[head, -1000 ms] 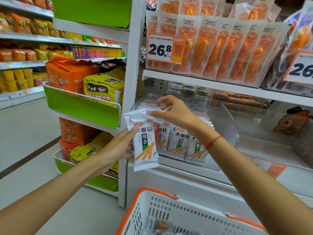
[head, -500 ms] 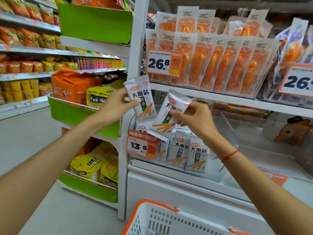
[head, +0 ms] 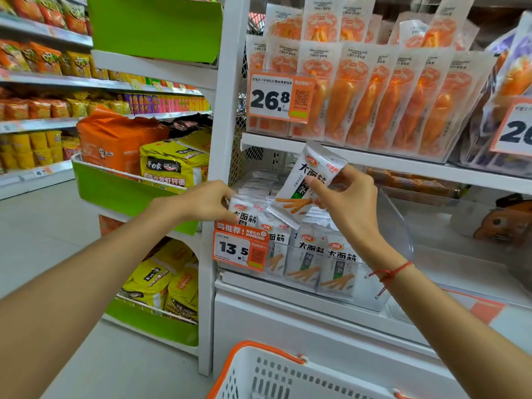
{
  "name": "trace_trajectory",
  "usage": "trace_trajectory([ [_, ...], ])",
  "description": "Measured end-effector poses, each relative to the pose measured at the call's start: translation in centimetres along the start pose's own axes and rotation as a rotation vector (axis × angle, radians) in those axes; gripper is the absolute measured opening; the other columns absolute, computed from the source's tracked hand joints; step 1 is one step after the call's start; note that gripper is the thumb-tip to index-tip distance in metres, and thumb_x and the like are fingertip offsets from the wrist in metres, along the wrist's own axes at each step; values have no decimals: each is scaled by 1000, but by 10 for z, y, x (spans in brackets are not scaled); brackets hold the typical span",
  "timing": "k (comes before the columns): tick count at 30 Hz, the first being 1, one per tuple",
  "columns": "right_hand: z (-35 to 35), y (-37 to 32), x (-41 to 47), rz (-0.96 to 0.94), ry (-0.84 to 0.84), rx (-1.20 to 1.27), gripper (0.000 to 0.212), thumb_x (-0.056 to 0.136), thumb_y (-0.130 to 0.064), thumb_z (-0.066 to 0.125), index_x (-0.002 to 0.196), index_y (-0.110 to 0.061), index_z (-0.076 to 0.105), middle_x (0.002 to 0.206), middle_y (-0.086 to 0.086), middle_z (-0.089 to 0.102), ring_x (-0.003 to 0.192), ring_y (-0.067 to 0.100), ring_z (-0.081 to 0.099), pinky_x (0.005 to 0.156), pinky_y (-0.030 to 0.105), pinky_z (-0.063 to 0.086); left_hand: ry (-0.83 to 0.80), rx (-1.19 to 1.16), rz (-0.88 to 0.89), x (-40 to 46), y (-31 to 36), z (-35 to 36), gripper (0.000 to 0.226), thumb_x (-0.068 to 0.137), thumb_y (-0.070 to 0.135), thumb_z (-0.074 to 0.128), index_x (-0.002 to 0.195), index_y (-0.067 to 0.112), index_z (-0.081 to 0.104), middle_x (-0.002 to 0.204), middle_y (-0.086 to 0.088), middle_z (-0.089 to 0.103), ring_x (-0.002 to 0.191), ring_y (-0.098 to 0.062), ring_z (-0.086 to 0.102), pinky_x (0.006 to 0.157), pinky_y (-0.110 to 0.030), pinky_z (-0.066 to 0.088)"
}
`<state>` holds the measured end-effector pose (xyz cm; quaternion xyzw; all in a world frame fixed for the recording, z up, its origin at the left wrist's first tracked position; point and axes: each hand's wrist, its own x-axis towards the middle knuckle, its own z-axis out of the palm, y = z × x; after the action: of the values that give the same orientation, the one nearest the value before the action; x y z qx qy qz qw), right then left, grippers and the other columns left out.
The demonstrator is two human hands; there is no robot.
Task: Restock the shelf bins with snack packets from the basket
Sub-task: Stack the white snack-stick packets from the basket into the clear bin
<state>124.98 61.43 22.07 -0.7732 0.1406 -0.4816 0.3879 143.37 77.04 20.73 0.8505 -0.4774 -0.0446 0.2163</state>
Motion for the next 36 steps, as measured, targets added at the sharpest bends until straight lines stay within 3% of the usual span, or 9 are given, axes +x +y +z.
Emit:
trace_trajectory([
  [4,0,2,-1,4,-13,14,9,81,-19,74,83,-25,68,79,-5,72,68,15,68,65,36,59,45,-39,91,6,8,-4,19,83,26,71,99,30,63,95,10,64,88,-11,62,82,-35,52],
  [7,-1,4,1,29,2,34,11,81,-19,74,91,-18,70,83,-1,73,70,15,68,61,29,57,84,71,118,10,6,-4,10,86,30,66,85,39,63,91,16,67,89,-6,62,83,-38,52],
  [10,-1,4,0,29,-9,66,19,81,-19,74,98,-12,71,86,1,73,72,16,69,57,20,53,82,169,92,12,6,-5,8,86,28,67,87,36,64,90,14,67,93,-7,63,83,-35,51],
  [14,-2,3,-2,8,5,98,18,81,-19,74,98,-13,70,85,2,73,71,21,69,57,21,54,-41,325,75,10,9,-9,9,85,23,66,88,32,65,83,18,62,94,-8,63,76,-29,49],
  [19,-9,-4,-1,-35,16,111,9,86,-19,69,95,-16,67,86,2,72,76,22,70,64,29,58,98,322,72,6,8,-6,16,91,30,58,106,30,63,108,11,66,99,-11,60,72,-26,41],
  [25,-32,-8,0,-81,25,89,7,90,-14,62,91,-21,65,87,0,72,72,17,68,65,27,56,-14,175,149,1,36,-12,36,90,30,59,126,30,56,133,12,53,125,-10,46,92,-27,36],
  [28,-44,-5,1,-28,28,105,9,89,-12,63,97,-10,66,85,2,71,65,9,67,61,20,53,-117,185,186,6,48,1,31,91,36,58,121,29,60,128,12,57,122,-10,49,97,-31,40],
  [31,-55,-1,3,65,-21,91,12,88,-13,65,97,-5,67,82,5,72,62,10,68,60,21,52,-51,192,191,12,44,14,23,92,42,55,107,29,67,113,8,66,108,-15,59,90,-39,48],
  [36,-57,8,1,134,-146,-14,7,87,-15,67,93,-12,69,83,8,74,64,14,71,59,21,54,5,188,172,16,43,22,25,93,45,53,107,31,67,113,8,67,109,-14,58,89,-40,48],
])
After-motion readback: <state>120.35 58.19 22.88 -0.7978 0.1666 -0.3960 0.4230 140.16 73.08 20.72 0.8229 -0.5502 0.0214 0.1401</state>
